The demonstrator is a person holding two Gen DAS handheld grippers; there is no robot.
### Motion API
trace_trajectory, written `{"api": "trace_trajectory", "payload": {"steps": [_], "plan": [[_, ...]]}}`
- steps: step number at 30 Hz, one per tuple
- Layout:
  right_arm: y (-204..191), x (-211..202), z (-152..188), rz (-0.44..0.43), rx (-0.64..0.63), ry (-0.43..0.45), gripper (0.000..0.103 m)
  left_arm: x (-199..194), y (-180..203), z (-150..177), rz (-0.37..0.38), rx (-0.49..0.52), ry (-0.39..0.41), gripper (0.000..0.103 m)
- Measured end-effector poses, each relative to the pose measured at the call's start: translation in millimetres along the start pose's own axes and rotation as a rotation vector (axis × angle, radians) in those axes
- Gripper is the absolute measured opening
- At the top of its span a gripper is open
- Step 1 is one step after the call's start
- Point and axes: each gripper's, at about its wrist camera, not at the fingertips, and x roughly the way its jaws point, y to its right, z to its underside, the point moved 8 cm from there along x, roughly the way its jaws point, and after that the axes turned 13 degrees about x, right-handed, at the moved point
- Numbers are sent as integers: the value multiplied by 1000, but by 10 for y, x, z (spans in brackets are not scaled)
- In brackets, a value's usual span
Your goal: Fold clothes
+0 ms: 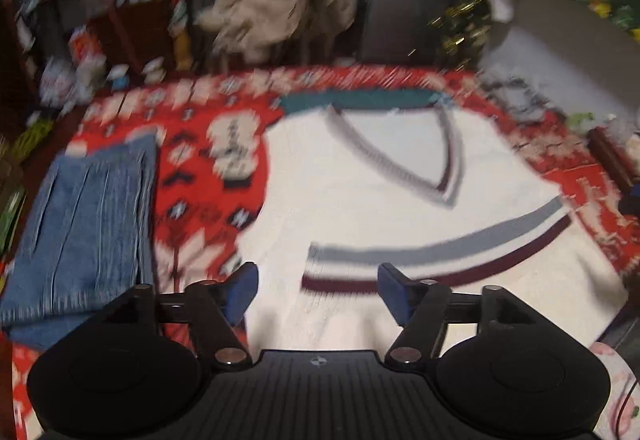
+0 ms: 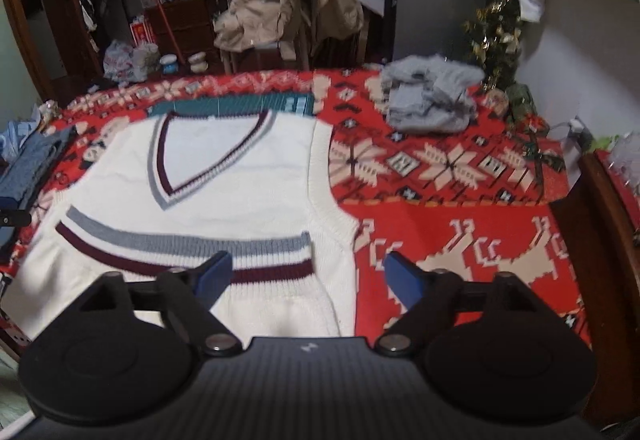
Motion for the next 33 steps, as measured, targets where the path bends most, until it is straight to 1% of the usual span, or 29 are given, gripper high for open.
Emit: {"api": "trace_trajectory", "payload": {"steps": [3,5,6,10,13,16,18,20,22,23,24,25,26,27,28,29,30,31,33], "plan": [[26,-166,-89,-1,38,46,102,-89,97,-55,16,61,20,72],[29,-263,-118,0,37,88,102,-133,169,-51,21,86,35,72],[14,-293,-98,-15,23,93,102,-152,203,-41,20,93,43,72],[-74,-395,22,-94,-54,89,102,-222,343,7,-10,147,90,72],[-129,-467,113,-147,-83,84,102,-256,450,39,-3,200,120,72],[-145,-529,161,-177,-86,77,102,-250,519,97,84,175,119,72],[-159,-574,203,-177,-100,75,102,-246,562,136,148,151,114,72],[-170,-624,272,-166,-116,89,102,-241,609,181,167,126,109,72],[-206,-624,405,-175,-119,63,101,-236,715,233,223,101,108,64],[-250,-611,498,-187,-127,48,100,-234,773,259,254,88,108,59],[-296,-597,593,-200,-137,34,92,-225,843,285,276,86,107,53],[-352,-577,690,-204,-158,27,82,-214,931,317,281,99,104,48],[-413,-550,788,-202,-183,18,79,-205,1025,353,280,117,100,36],[-486,-538,889,-202,-214,14,73,-204,1129,400,278,141,99,27],[-558,-526,990,-202,-247,10,67,-198,1232,442,276,181,97,27],[-631,-515,1090,-202,-279,7,64,-188,1333,480,275,229,93,27],[-711,-498,1187,-201,-333,0,58,-177,1432,517,273,276,89,24],[-796,-484,1288,-191,-404,-4,51,-169,1528,553,271,330,87,24],[-952,-430,1489,-163,-563,-8,45,-151,1679,628,266,435,87,23]]}}
